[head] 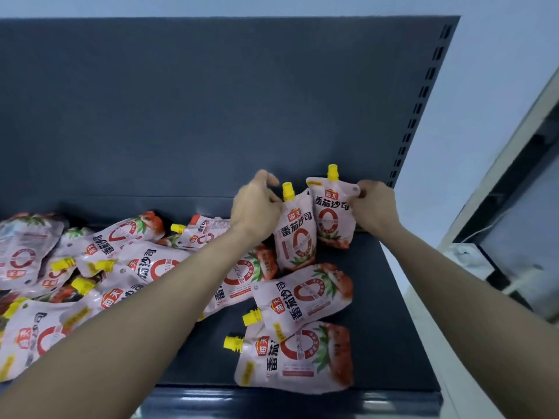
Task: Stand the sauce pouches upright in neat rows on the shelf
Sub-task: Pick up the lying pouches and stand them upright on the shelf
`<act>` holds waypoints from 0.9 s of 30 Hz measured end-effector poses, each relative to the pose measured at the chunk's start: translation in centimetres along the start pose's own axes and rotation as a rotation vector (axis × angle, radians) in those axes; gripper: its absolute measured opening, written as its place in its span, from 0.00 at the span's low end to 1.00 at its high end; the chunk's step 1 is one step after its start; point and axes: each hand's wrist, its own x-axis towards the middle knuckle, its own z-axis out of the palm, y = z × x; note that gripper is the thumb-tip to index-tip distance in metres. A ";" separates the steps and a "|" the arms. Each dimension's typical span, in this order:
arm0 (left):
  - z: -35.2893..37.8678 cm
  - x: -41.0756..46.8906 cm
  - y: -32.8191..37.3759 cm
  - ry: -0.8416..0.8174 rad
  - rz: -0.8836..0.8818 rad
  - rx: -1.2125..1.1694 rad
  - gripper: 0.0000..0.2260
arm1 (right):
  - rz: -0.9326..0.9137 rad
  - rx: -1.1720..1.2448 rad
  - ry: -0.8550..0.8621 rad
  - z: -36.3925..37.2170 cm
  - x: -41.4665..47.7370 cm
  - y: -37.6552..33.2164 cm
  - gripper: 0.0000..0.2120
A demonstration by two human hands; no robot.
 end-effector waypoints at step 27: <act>-3.5 -0.8 0.5 -0.190 0.190 0.083 0.11 | -0.311 -0.309 0.071 -4.2 -5.2 -5.2 0.11</act>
